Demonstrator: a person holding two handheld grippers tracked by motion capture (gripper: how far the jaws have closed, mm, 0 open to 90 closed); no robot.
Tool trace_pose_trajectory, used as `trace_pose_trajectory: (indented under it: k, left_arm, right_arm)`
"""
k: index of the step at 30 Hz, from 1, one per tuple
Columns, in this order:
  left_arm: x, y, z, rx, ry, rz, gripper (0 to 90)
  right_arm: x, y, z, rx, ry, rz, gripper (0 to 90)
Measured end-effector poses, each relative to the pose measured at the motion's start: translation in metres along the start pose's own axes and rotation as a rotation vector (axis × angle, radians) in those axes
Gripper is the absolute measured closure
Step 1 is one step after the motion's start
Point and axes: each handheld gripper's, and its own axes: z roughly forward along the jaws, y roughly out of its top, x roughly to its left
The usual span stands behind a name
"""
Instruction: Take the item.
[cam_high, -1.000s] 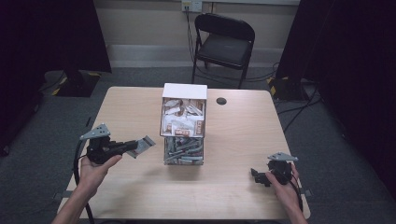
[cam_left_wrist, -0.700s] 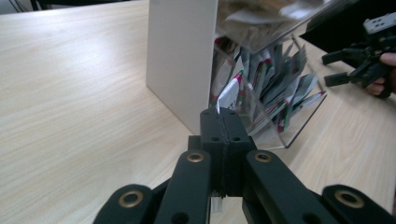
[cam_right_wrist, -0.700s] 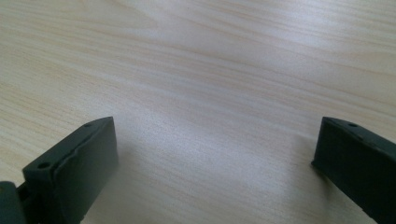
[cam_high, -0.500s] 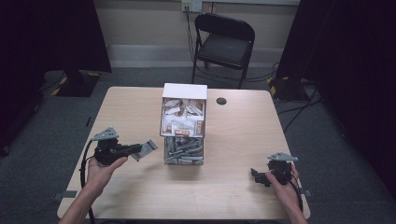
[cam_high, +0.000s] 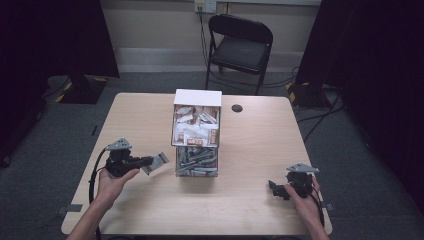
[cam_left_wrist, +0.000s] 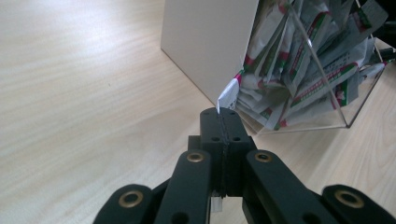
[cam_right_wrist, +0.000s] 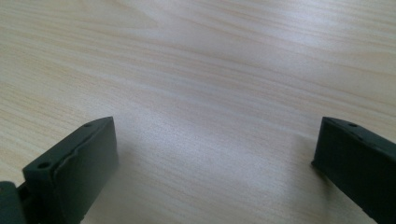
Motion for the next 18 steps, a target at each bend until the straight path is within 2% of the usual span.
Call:
trace_pose_trajectory:
  k: [11,18]
  left_arm:
    - [0.0056,-0.0068,0.0071,0.033,0.0,-0.022,90.0]
    - [0.009,-0.0062,0.0093,0.026,0.01,-0.035,90.0]
  right_arm:
    - [0.0,0.0,0.0,0.0,0.0,0.0,0.0]
    - [0.0,0.0,0.0,0.0,0.0,0.0,0.0]
